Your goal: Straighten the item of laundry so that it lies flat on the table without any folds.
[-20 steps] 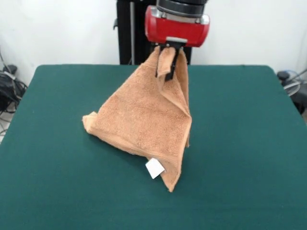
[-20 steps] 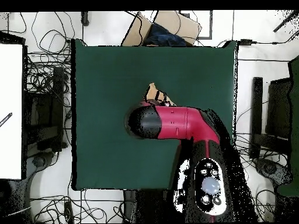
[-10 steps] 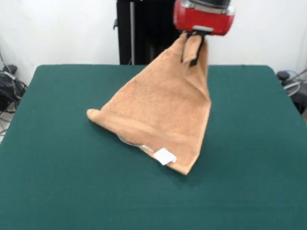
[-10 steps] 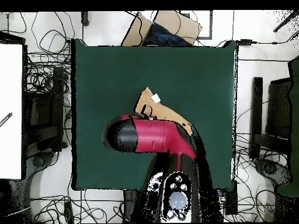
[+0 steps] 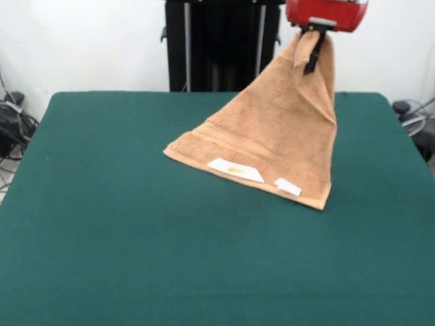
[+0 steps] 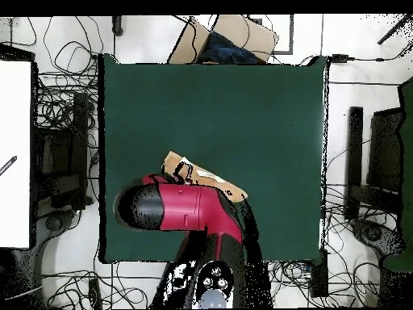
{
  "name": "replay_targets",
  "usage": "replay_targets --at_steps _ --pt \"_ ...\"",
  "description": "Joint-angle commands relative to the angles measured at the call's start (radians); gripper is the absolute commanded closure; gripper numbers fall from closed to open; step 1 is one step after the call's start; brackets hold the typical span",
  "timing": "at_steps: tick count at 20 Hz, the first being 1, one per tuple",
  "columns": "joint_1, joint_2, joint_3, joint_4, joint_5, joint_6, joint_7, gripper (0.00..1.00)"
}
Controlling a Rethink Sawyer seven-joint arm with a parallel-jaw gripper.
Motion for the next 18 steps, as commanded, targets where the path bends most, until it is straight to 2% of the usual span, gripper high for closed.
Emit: replay_targets --at_steps 1,5,12,14,18 --pt "-0.011 -0.005 0.013 0.133 0.076 -0.071 0.240 0.00" --pt "0.027 -0.008 -0.015 0.124 0.065 -0.061 0.263 0.00" --pt "0.037 -0.004 -0.029 0.120 0.070 -0.086 0.265 0.00" --pt "0.056 -0.003 -0.047 0.132 0.093 -0.083 0.310 0.00" --pt "0.055 -0.021 -0.047 0.141 0.114 -0.077 0.299 0.00"
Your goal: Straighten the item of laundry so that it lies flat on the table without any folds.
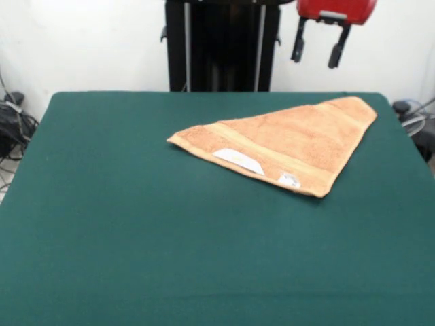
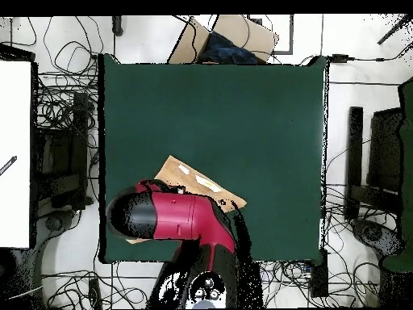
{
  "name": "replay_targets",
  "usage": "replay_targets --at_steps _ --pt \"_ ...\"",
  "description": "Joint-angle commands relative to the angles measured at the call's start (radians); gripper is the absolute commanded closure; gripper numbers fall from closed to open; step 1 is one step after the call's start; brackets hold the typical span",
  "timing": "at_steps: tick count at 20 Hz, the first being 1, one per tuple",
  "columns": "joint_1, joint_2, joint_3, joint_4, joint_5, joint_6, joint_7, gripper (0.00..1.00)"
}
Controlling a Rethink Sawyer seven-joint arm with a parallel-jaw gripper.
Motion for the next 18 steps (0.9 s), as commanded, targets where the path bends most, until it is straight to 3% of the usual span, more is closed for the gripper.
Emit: replay_targets --at_steps 1,10,15,18 --pt "0.025 -0.009 -0.044 0.082 0.061 -0.039 0.295 0.00" --pt "-0.034 -0.062 0.000 0.047 0.100 0.010 0.211 0.00" --pt "0.010 -0.156 -0.078 -0.084 0.043 0.283 0.205 0.00" --pt "-0.038 -0.158 -0.040 -0.106 0.051 0.379 0.142 0.00"
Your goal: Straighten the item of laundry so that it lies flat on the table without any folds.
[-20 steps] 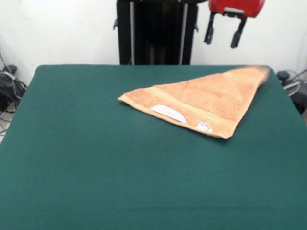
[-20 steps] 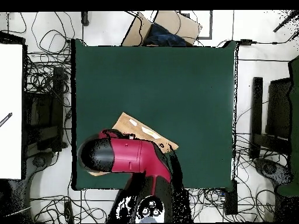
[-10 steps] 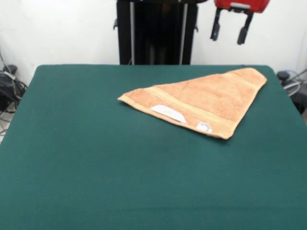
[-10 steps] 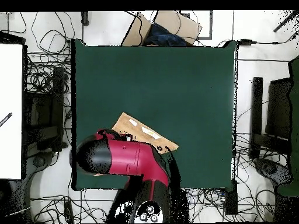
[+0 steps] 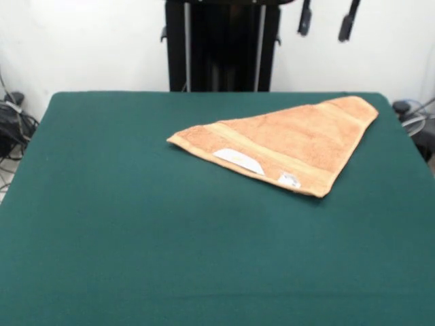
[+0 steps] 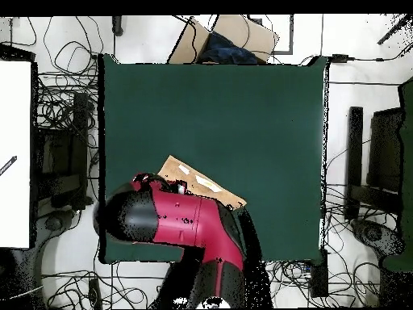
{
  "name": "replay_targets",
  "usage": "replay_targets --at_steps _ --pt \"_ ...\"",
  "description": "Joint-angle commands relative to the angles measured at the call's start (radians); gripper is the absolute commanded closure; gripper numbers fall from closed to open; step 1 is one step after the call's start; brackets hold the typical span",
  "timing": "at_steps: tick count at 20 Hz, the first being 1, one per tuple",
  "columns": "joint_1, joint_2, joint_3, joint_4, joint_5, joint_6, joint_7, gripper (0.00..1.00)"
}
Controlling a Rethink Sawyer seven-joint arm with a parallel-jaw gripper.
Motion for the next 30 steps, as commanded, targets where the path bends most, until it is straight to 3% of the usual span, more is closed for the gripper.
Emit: replay_targets --at_steps 1,10,17,30 --pt "-0.051 -0.045 0.002 -0.066 0.012 0.268 0.116 0.00" --pt "-0.178 0.103 0.157 -0.018 0.053 0.046 0.012 0.00" --pt "-0.206 0.180 0.185 -0.070 -0.021 0.008 -0.013 0.00" --pt "-0.207 0.164 0.182 -0.081 -0.056 0.015 -0.005 0.00"
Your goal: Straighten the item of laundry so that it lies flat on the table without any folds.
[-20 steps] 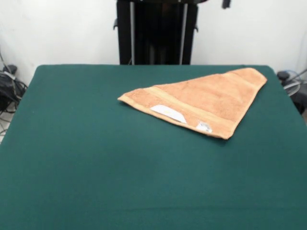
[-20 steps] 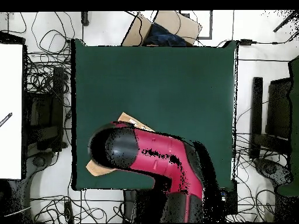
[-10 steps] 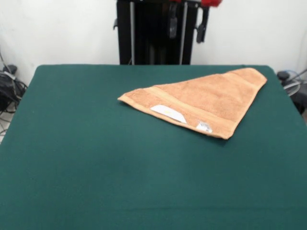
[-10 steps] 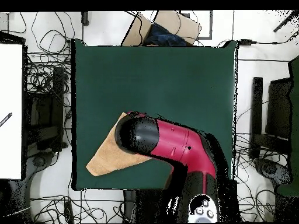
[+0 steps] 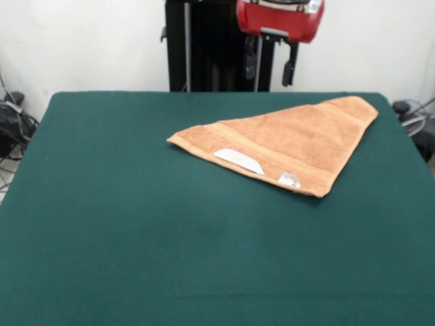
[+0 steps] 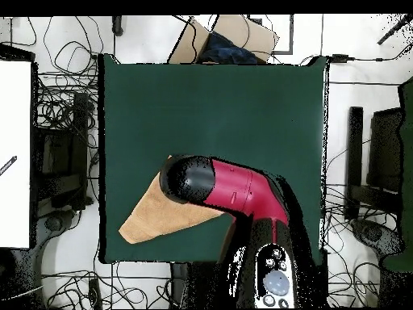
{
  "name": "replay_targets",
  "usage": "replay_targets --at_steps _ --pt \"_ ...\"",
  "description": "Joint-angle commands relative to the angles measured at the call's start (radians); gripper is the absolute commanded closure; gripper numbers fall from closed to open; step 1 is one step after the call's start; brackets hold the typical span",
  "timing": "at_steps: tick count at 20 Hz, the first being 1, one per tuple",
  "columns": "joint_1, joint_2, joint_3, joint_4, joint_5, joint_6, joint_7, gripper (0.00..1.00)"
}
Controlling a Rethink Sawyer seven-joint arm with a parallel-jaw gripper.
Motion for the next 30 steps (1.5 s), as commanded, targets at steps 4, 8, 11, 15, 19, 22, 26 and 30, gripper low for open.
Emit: replay_targets --at_steps 4,8,11,15,19,22,26,30 --pt "-0.007 -0.007 0.095 0.016 -0.059 -0.006 -0.007 0.00" --pt "-0.020 0.001 0.105 0.006 -0.054 0.001 -0.019 0.00" --pt "-0.022 0.009 0.106 0.001 -0.051 -0.002 -0.014 0.00" --pt "-0.031 0.012 0.121 0.039 -0.035 -0.050 -0.002 0.00" --pt "-0.025 0.052 0.115 0.001 -0.063 -0.052 -0.008 0.00" --pt "-0.025 0.074 0.119 -0.019 -0.070 -0.057 -0.013 0.00" --pt "-0.031 0.108 0.131 -0.041 -0.084 -0.088 -0.033 0.00" --pt "-0.044 0.154 0.151 -0.058 -0.095 -0.145 -0.036 0.00"
